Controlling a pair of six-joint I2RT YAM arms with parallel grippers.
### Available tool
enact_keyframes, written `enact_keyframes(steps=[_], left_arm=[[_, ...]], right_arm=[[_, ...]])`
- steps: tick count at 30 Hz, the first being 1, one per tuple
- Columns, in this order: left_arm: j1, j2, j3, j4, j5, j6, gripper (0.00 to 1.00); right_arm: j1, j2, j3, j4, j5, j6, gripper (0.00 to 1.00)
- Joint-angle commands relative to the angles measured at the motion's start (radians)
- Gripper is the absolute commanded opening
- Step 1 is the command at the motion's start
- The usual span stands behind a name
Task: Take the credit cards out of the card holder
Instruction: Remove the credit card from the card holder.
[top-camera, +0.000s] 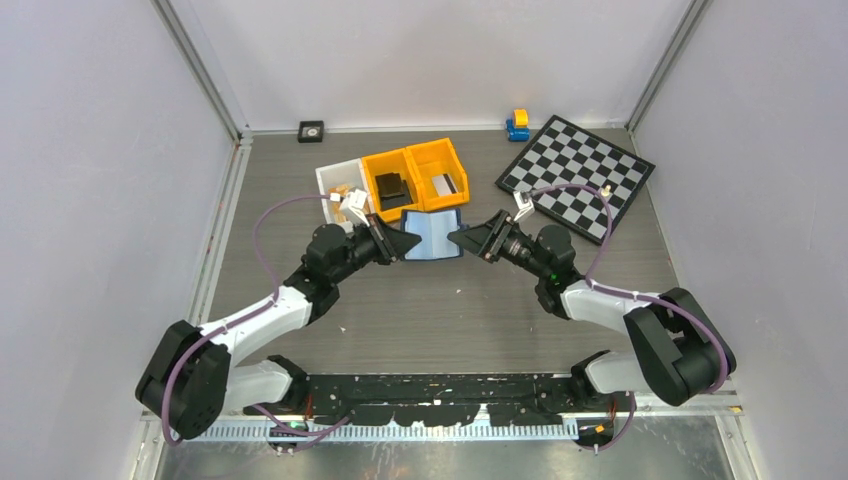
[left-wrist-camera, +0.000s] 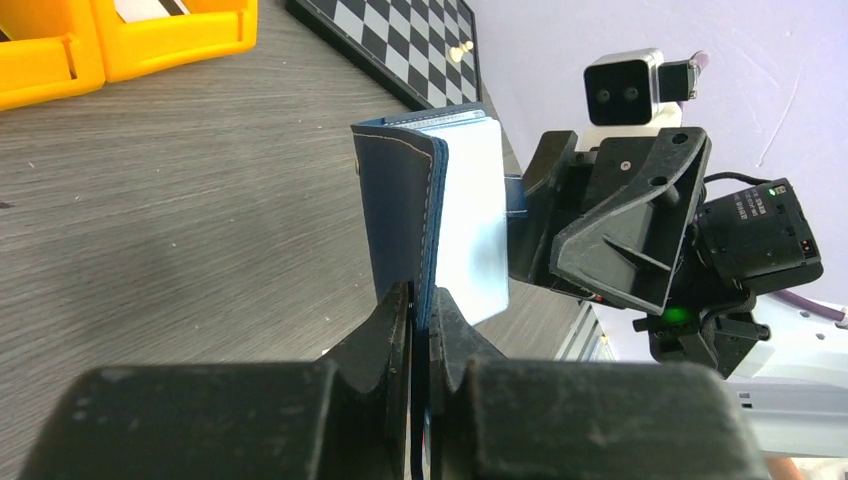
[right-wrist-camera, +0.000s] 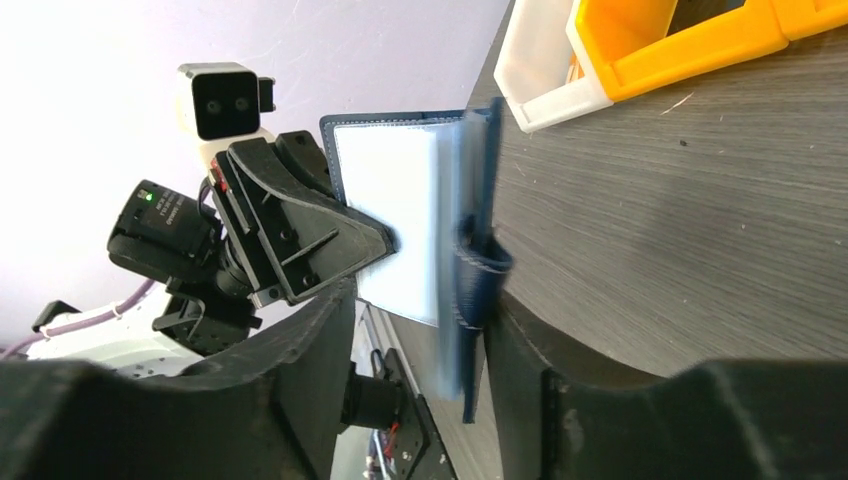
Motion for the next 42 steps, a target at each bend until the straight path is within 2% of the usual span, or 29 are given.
enact_keyframes(steps=[1,4,12,15,21,25,27,29,30,31,32,33,34,39,40,42], left_arm=[[0.0,-0.045,-0.007,0.052,-0.021,0.005,0.0],[0.001,-0.038,-0.005,0.053,-0.015,0.0,0.0],[0.0,-0.03,-0.003,0.059,-0.005,-0.007,0.0],[0.0,-0.036,-0.002,0.056,-0.008,-0.006,0.0],[0.0,-0.048,0.001,0.03,-0.026,0.005,0.0],[0.0,-0.043,0.012,-0.029,-0.061,0.009,0.01],[0.0,-0.038,0.023,-0.076,-0.091,0.011,0.06],[0.0,-0.028,0.029,-0.107,-0.108,0.013,0.18],[0.0,-0.023,0.03,-0.111,-0.11,0.014,0.28],[0.0,-0.018,0.031,-0.107,-0.108,0.011,0.51],[0.0,-0.008,0.031,-0.096,-0.091,0.008,0.64],[0.0,0.007,0.037,-0.095,-0.073,0.009,0.75],[0.0,0.023,0.055,-0.105,-0.055,0.009,0.8],[-0.003,0.116,0.119,-0.152,0.013,0.029,0.82],[-0.003,0.13,0.124,-0.153,0.016,0.029,0.8],[-0.002,0.147,0.132,-0.156,0.023,0.031,0.7]], right_arm=[[0.014,0.002,0.034,0.06,-0.017,-0.034,0.6],[0.02,0.008,0.04,0.054,-0.022,-0.039,0.65],[0.035,0.026,0.059,0.028,-0.028,-0.056,0.65],[0.035,0.026,0.064,0.012,-0.026,-0.064,0.54],[0.036,0.008,0.074,-0.052,-0.001,-0.088,0.19],[0.036,-0.013,0.077,-0.095,0.013,-0.107,0.04],[0.035,-0.018,0.079,-0.104,0.014,-0.11,0.01],[0.041,-0.021,0.086,-0.115,0.014,-0.123,0.0],[0.048,-0.027,0.094,-0.143,0.018,-0.144,0.0],[0.06,-0.038,0.104,-0.189,0.036,-0.172,0.01],[0.076,-0.056,0.116,-0.246,0.062,-0.209,0.01],[0.097,-0.073,0.126,-0.292,0.089,-0.257,0.0],[0.114,-0.087,0.133,-0.331,0.113,-0.286,0.0],[0.152,-0.125,0.137,-0.369,0.153,-0.325,0.01],[0.152,-0.127,0.135,-0.37,0.155,-0.326,0.01],[0.151,-0.129,0.133,-0.371,0.164,-0.319,0.01]])
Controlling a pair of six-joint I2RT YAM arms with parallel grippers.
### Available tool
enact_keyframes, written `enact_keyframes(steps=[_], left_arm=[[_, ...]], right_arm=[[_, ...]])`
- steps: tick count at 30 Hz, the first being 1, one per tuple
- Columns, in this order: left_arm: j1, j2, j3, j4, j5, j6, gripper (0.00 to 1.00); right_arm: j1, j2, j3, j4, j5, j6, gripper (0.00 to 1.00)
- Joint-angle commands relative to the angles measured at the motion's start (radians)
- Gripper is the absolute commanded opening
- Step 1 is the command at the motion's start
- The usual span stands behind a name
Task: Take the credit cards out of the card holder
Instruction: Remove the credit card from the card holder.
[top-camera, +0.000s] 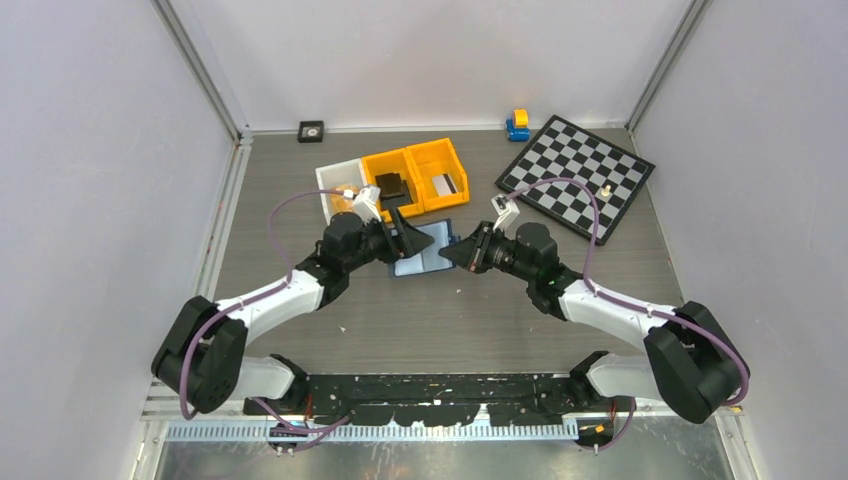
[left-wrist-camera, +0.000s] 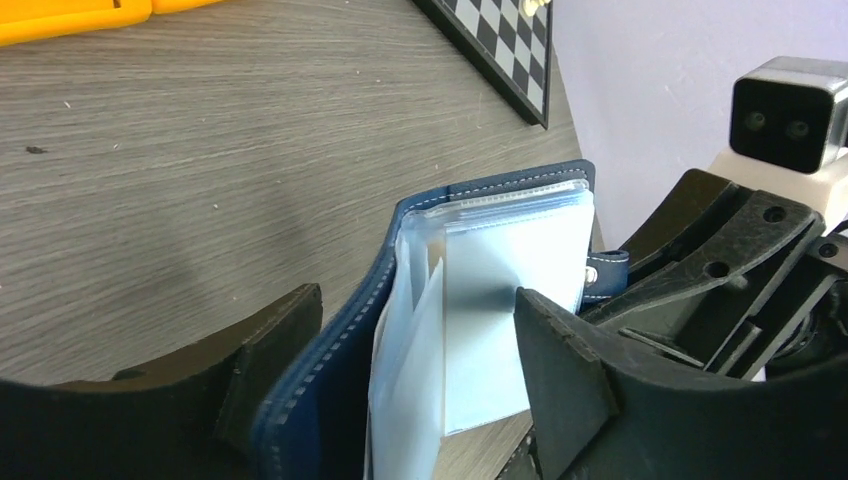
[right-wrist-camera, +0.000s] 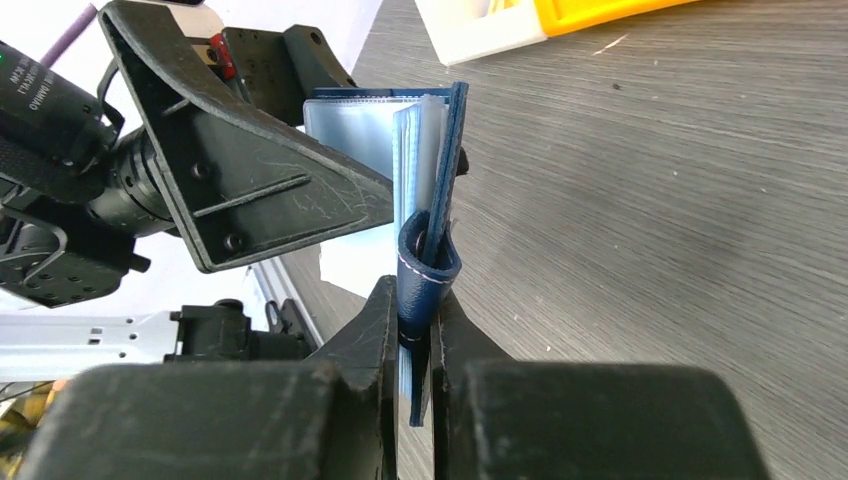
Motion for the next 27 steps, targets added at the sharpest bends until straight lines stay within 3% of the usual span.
enact_keyframes(steps=[1,4,22,27], left_arm=[[-0.002,0.038,0.048,-0.019,0.041,0.024,0.65],[-0.003,0.039,0.058,-0.037,0.04,0.022,0.52],[-0.002,0.018,0.045,-0.04,0.023,0.027,0.53],[-0.001,0.012,0.055,-0.082,-0.01,0.039,0.39]], right_arm=[[0.006,-0.035,0.037,0.028,0.035,-0.031,0.01],[0.003,-0.028,0.034,0.04,0.044,-0.006,0.01],[-0.084,0.037,-0.006,0.237,-0.074,0.172,0.01],[-0.091,0.02,-0.019,0.237,-0.062,0.176,0.0]])
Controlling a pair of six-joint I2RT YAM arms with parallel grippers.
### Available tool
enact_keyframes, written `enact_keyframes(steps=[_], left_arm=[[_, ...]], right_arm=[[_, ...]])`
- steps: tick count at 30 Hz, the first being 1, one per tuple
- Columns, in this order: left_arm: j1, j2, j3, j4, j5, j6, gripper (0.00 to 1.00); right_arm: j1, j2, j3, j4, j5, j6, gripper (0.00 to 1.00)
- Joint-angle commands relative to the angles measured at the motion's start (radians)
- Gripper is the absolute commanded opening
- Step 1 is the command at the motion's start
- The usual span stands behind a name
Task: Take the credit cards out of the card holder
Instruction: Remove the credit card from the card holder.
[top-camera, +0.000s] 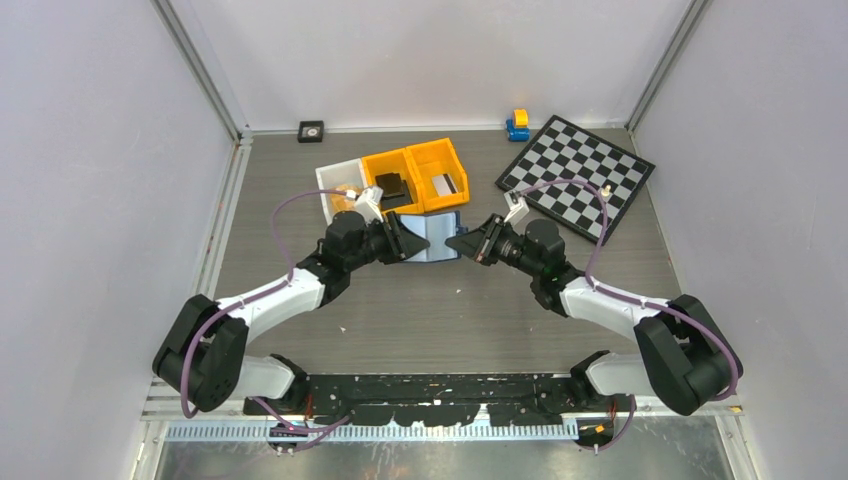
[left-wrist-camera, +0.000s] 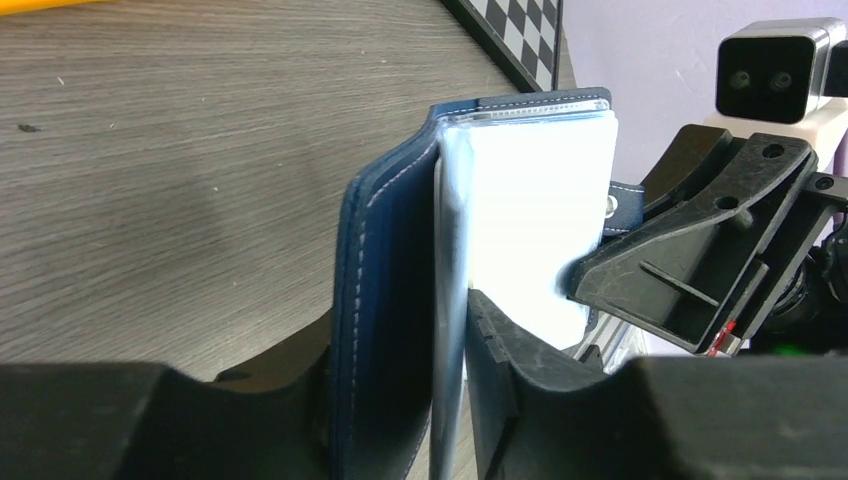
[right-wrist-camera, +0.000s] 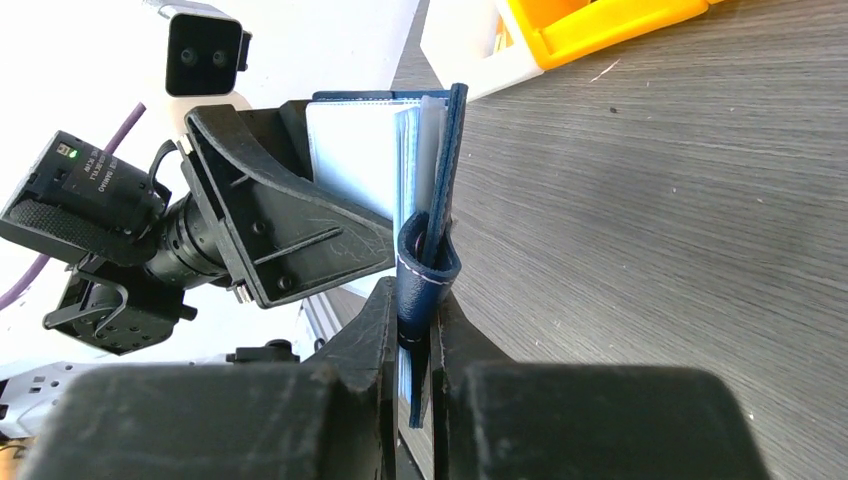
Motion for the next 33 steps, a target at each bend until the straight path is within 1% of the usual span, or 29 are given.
enact_keyframes(steps=[1,3,6,7,9,10,11,13,15,17,18,19,21,23,24,25,27,29,30,32,33], left_arm=[[-0.002,-0.018,0.027,-0.04,-0.033,0.035,0.37],[-0.001,-0.033,0.021,-0.035,-0.034,0.035,0.29],[-0.001,-0.046,0.015,-0.03,-0.038,0.038,0.16],[-0.001,-0.049,0.015,-0.03,-0.039,0.039,0.12],[-0.002,-0.05,0.012,-0.021,-0.035,0.038,0.05],[-0.001,-0.05,0.01,-0.013,-0.03,0.037,0.03],[-0.002,-0.051,0.009,-0.008,-0.027,0.035,0.01],[-0.002,-0.054,0.006,-0.006,-0.029,0.031,0.0],[-0.002,-0.056,0.005,-0.006,-0.032,0.028,0.0],[-0.001,-0.053,0.005,-0.003,-0.028,0.021,0.0],[-0.001,-0.051,0.004,0.001,-0.025,0.017,0.0],[-0.002,-0.049,0.003,0.005,-0.022,0.015,0.0],[0.0,-0.047,0.003,0.009,-0.019,0.012,0.0],[-0.001,-0.048,0.001,0.012,-0.016,0.008,0.01],[-0.002,-0.05,0.0,0.015,-0.015,0.005,0.06],[-0.001,-0.051,-0.002,0.018,-0.013,0.004,0.11],[-0.001,-0.053,-0.007,0.029,-0.007,-0.002,0.27],[-0.001,-0.057,-0.014,0.054,0.003,-0.006,0.4],[0.0,-0.06,-0.019,0.063,0.004,-0.009,0.44],[0.0,-0.067,-0.029,0.081,0.006,-0.012,0.47],[0.0,-0.072,-0.034,0.092,0.009,-0.013,0.5]], right_arm=[[-0.009,-0.031,-0.004,0.129,-0.019,0.03,0.01],[-0.01,-0.038,-0.007,0.126,-0.016,0.031,0.0],[-0.011,-0.036,-0.006,0.129,-0.022,0.032,0.01],[-0.011,-0.033,-0.005,0.131,-0.026,0.033,0.04],[-0.012,-0.024,-0.002,0.145,-0.045,0.032,0.24],[-0.011,-0.019,-0.003,0.157,-0.051,0.035,0.32],[-0.011,-0.014,-0.007,0.17,-0.053,0.04,0.39],[-0.011,-0.014,-0.011,0.18,-0.05,0.045,0.49],[-0.011,-0.016,-0.02,0.195,-0.044,0.053,0.57],[-0.011,-0.018,-0.024,0.202,-0.042,0.056,0.6],[-0.011,-0.018,-0.024,0.201,-0.041,0.057,0.57],[-0.011,-0.016,-0.023,0.201,-0.041,0.058,0.5],[-0.011,-0.009,-0.018,0.194,-0.04,0.057,0.35],[-0.011,-0.001,-0.009,0.179,-0.041,0.057,0.23],[-0.011,0.003,-0.005,0.172,-0.042,0.056,0.15],[-0.011,0.007,-0.002,0.168,-0.045,0.055,0.11],[-0.012,0.012,0.001,0.165,-0.05,0.054,0.07],[-0.012,0.014,0.003,0.165,-0.05,0.053,0.04],[-0.011,0.014,0.003,0.166,-0.05,0.053,0.03],[-0.011,0.014,0.003,0.161,-0.05,0.052,0.01],[-0.012,0.015,0.003,0.161,-0.05,0.051,0.01]])
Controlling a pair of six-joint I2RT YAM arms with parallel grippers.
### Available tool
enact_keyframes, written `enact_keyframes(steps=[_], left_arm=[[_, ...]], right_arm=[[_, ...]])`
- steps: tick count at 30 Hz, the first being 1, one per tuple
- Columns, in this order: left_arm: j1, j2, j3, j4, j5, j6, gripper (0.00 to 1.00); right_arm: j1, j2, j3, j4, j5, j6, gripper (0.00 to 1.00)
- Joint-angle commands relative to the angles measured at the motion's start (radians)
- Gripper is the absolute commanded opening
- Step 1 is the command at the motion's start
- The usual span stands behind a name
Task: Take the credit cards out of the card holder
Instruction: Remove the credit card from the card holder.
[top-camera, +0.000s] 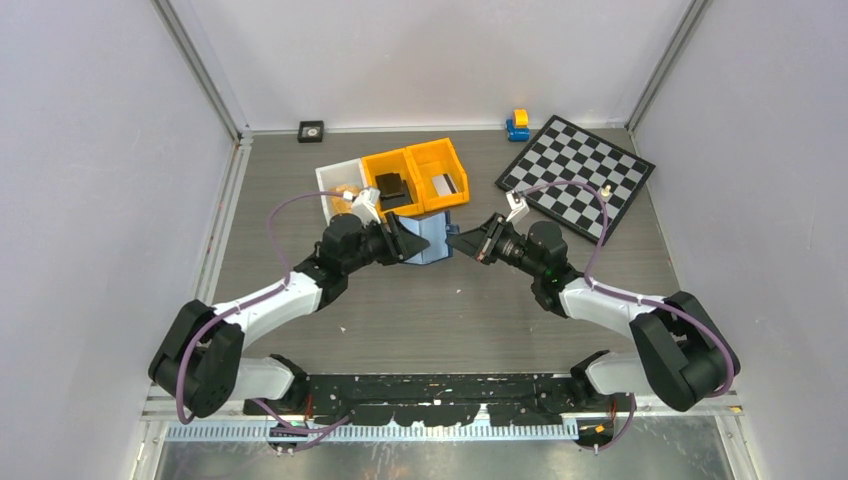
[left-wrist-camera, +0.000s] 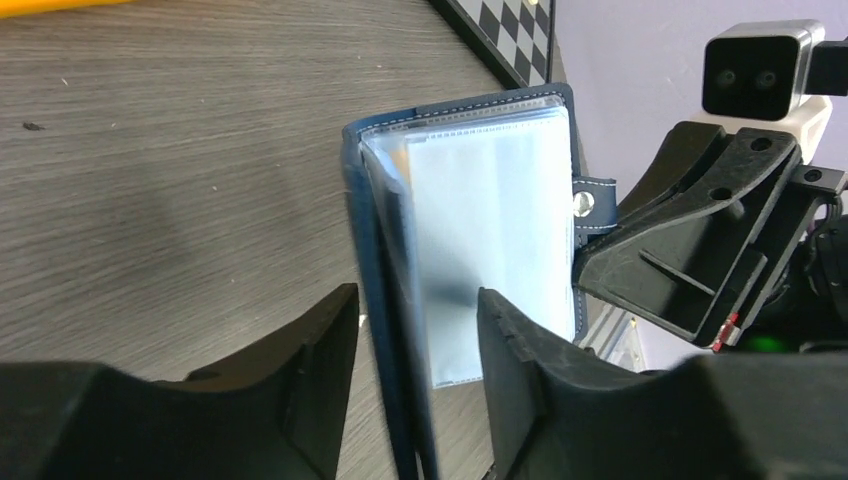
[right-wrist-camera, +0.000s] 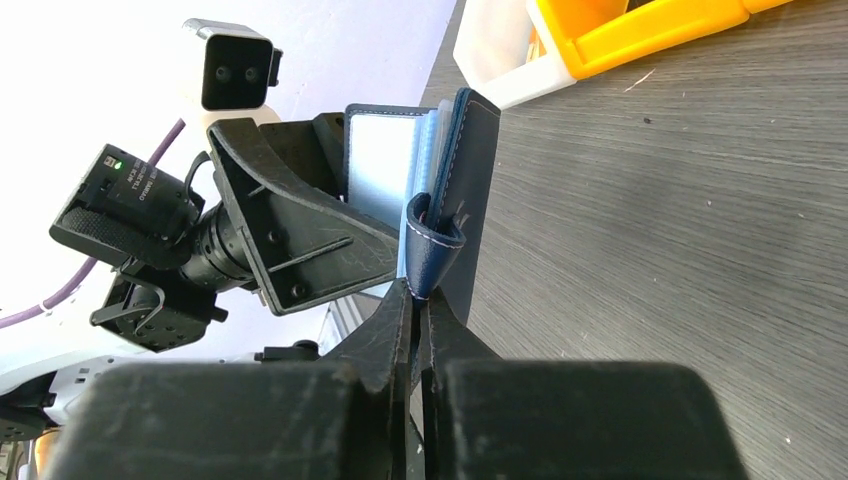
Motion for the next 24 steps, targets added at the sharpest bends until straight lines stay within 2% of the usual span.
enact_keyframes(steps=[1,5,11,24], left_arm=[[0.003,-0.046,-0.021,0.099,0.023,-0.008,0.53],[0.004,-0.047,-0.036,0.154,0.05,-0.015,0.65],[0.003,-0.017,-0.025,0.186,0.098,-0.017,0.72],[0.003,0.013,-0.007,0.17,0.117,-0.009,0.75]], right_arm=[[0.002,-0.004,0.031,0.05,-0.017,-0.001,0.01],[0.002,0.006,0.033,0.063,-0.027,0.006,0.01],[0.003,0.044,0.042,0.115,-0.066,0.038,0.01],[0.004,0.059,0.042,0.161,-0.097,0.06,0.0]])
